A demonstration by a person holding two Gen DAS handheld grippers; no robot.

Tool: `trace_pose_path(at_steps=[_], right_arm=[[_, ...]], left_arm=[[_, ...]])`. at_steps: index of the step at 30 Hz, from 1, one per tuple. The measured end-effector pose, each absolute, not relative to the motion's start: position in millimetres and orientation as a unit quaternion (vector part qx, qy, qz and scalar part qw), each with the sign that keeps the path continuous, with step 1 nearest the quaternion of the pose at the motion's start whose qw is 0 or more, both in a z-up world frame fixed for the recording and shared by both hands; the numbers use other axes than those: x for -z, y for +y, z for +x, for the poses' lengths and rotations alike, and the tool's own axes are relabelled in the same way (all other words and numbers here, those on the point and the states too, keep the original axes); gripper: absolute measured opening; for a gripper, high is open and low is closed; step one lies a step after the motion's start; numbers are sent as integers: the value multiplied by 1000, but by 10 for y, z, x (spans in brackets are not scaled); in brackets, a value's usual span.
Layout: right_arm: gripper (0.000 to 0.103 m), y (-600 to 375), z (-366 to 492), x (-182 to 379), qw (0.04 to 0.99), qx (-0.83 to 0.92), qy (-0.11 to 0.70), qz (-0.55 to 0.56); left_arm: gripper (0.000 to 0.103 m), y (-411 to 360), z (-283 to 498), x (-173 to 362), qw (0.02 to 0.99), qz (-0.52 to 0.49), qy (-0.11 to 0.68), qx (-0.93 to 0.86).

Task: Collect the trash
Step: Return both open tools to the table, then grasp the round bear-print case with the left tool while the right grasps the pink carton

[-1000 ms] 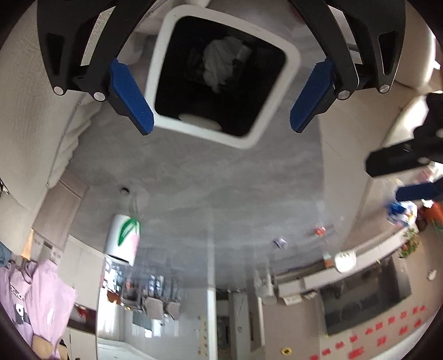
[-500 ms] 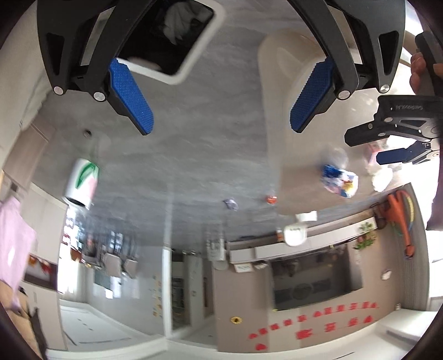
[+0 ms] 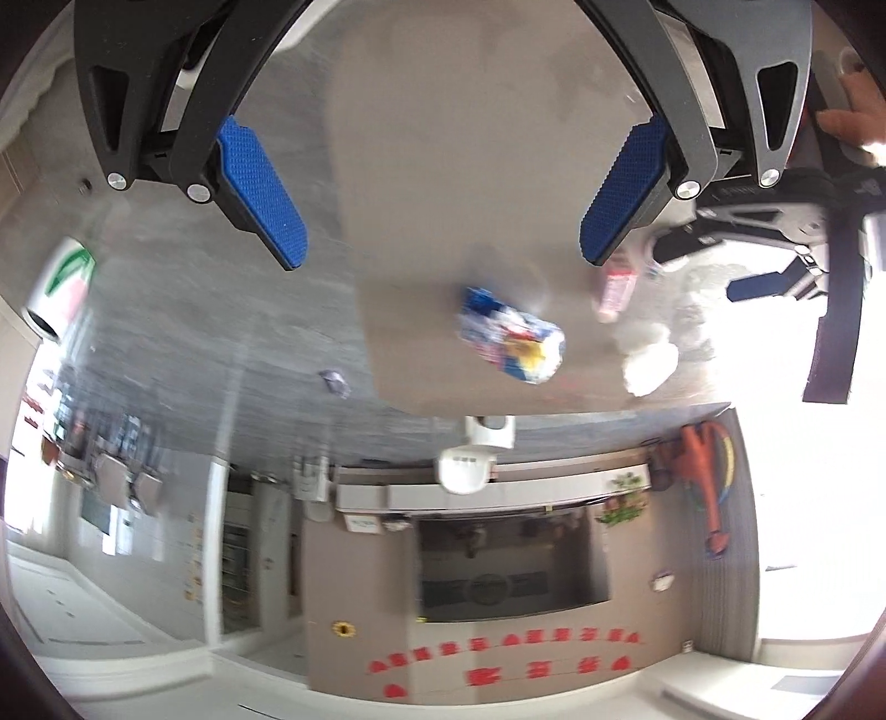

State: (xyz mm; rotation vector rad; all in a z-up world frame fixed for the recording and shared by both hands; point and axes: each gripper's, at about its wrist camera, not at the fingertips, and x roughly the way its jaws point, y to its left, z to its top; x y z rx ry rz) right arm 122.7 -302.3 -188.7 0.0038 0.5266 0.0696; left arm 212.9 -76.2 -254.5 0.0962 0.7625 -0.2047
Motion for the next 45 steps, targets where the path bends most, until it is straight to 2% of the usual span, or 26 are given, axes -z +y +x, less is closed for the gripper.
trace_pose_path(at_steps=[9, 21, 22, 24, 25, 30, 40, 45], right_arm=[[98, -2389, 1678, 2005, 960, -76, 267, -34], [98, -2100, 1898, 2120, 955, -95, 278, -40], [98, -2093, 1915, 2126, 955, -95, 280, -41], [98, -2069, 1947, 2146, 954, -95, 282, -41], [98, -2064, 1961, 2160, 953, -95, 284, -41], [98, -1983, 2078, 2256, 950, -101, 294, -37], [98, -1530, 2512, 2572, 935, -127, 326, -58], [83, -1407, 2767, 2770, 916, -123, 377, -65]], left_arm=[[98, -228, 2582, 2981, 907, 8, 415, 71], [96, -291, 2796, 3310, 887, 24, 453, 82], [93, -315, 2791, 3318, 888, 34, 452, 82], [70, -345, 2757, 3292, 891, 45, 443, 87], [56, -358, 2750, 3277, 892, 55, 439, 91], [56, -216, 2747, 3197, 893, 37, 438, 92], [56, 256, 2656, 2846, 932, 44, 359, 25], [56, 422, 2701, 2806, 932, 27, 361, 24]])
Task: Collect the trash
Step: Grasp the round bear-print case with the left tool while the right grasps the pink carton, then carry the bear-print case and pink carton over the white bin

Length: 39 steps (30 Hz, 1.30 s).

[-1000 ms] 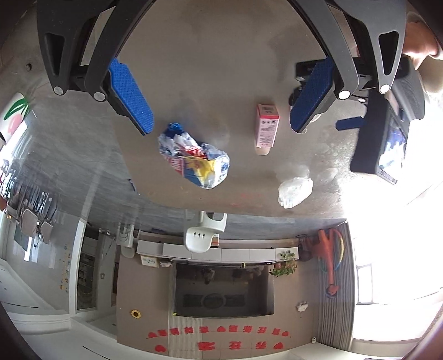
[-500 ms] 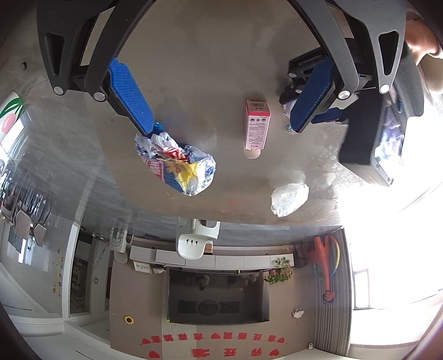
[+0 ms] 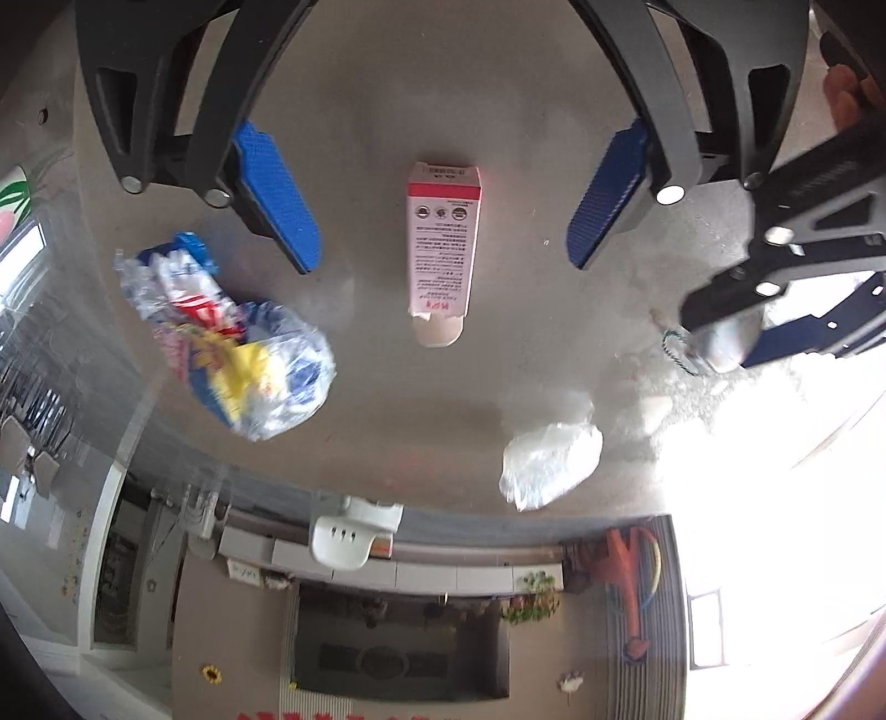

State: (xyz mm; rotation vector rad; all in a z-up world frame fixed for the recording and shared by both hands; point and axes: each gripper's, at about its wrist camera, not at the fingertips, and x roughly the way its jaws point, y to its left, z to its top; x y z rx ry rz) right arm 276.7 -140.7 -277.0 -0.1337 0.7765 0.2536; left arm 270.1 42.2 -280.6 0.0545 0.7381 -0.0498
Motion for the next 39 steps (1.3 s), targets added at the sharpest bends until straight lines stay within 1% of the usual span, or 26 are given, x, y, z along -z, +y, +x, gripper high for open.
trace_pose_path(at_steps=[1, 2, 3, 4, 5, 7, 10, 15, 19, 23, 28, 39], right_arm=[[79, -1391, 2809, 2810, 911, -123, 389, -65], [69, -1374, 2861, 2865, 903, -123, 406, -62], [52, -1361, 2912, 2930, 893, -126, 427, -57], [39, -1362, 2943, 2985, 886, -127, 443, -50], [31, -1360, 2930, 2982, 889, -124, 438, -45], [30, -1401, 2892, 2935, 891, -126, 436, -28], [30, -1471, 2751, 2757, 904, -118, 411, -27], [30, -1668, 2323, 2264, 925, -115, 361, -24], [30, -1863, 1910, 1905, 938, -105, 328, -36], [30, -2036, 1566, 1699, 946, -91, 310, -38], [30, -2338, 1146, 1567, 953, -61, 294, -32], [30, -3135, 454, 1592, 958, 13, 285, 8]], left_arm=[[56, 449, 2697, 2799, 933, 26, 359, 22], [56, 472, 2694, 2793, 933, 23, 359, 22], [56, 485, 2689, 2783, 933, 20, 359, 22], [56, 499, 2688, 2776, 933, 16, 360, 23], [56, 502, 2680, 2770, 933, 14, 360, 24], [56, 508, 2659, 2744, 934, 11, 357, 26], [56, 477, 2600, 2686, 936, 10, 351, 31], [56, 325, 2494, 2563, 937, 2, 345, 50], [56, 137, 2281, 2337, 941, 2, 331, 71], [56, -60, 2074, 2162, 939, -10, 329, 102], [56, -491, 1765, 2002, 935, 3, 326, 141], [56, -1525, 1198, 1797, 922, 49, 313, 222]])
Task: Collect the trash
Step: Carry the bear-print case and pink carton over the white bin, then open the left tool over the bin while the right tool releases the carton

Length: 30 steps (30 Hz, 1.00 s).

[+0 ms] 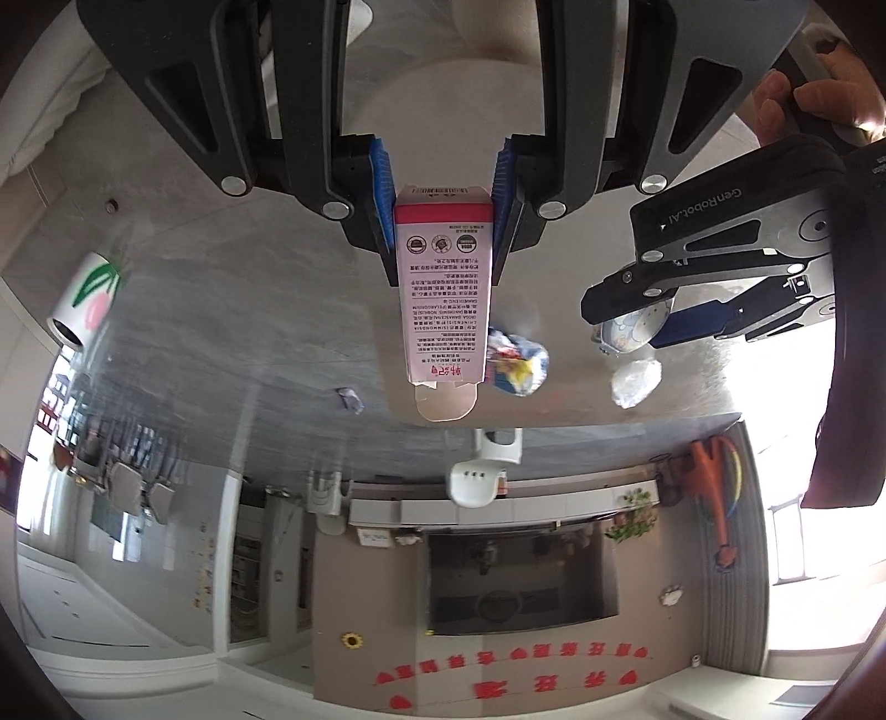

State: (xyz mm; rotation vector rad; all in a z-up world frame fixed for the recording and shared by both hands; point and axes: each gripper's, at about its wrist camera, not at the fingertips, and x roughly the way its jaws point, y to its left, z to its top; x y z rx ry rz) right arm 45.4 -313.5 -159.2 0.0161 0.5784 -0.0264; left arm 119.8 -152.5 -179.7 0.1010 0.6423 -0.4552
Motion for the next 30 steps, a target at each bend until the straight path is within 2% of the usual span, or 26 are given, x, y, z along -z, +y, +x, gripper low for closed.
trace_pose_path(at_steps=[12, 30], right_arm=[[30, -4041, -188, 1697, 953, 111, 278, 45], [30, -4956, -779, 2171, 922, 227, 304, 81]], left_arm=[[56, -2607, 723, 1861, 893, 105, 307, 313], [56, -3969, 320, 2395, 827, 164, 332, 423]])
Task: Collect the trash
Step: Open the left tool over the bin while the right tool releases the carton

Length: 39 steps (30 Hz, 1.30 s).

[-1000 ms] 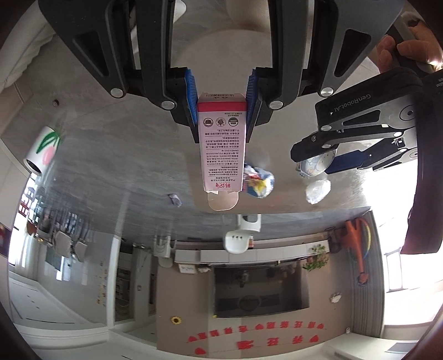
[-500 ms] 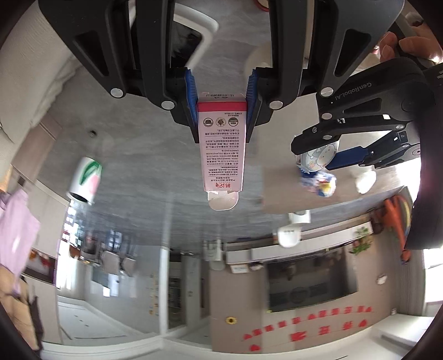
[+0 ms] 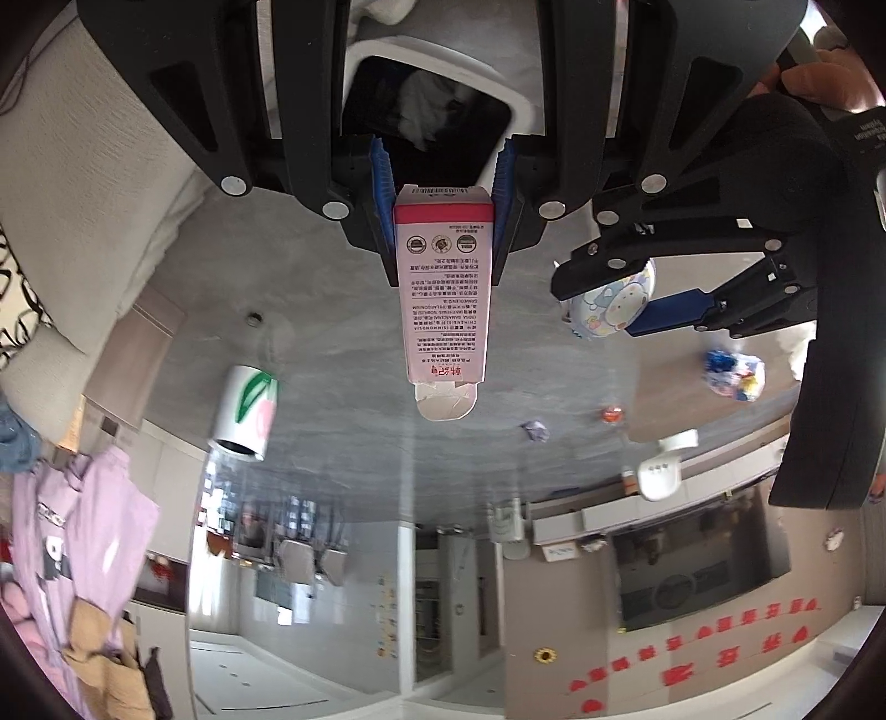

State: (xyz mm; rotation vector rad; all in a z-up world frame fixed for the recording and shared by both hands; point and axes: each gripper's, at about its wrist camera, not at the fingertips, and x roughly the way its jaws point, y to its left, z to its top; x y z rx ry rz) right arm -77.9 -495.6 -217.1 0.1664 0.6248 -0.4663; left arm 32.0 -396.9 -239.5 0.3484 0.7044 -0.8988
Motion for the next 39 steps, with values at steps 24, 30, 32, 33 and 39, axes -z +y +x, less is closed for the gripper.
trace_pose_path(at_steps=[24, 30, 32, 33, 39], right_arm=[[30, -5551, -974, 2680, 891, 274, 334, 137], [30, -5581, -812, 2823, 893, 256, 343, 141], [31, -5571, -731, 2916, 889, 254, 355, 137], [31, -5551, -690, 2956, 887, 253, 362, 132], [99, -5433, -506, 3142, 879, 265, 388, 82]], left_arm=[[98, -4732, 243, 3188, 781, 289, 382, 401], [98, -4596, 380, 3141, 798, 278, 377, 380], [98, -4502, 466, 3113, 807, 270, 374, 368], [98, -4475, 495, 3114, 810, 267, 373, 364], [98, -4227, 772, 3045, 827, 230, 384, 340]])
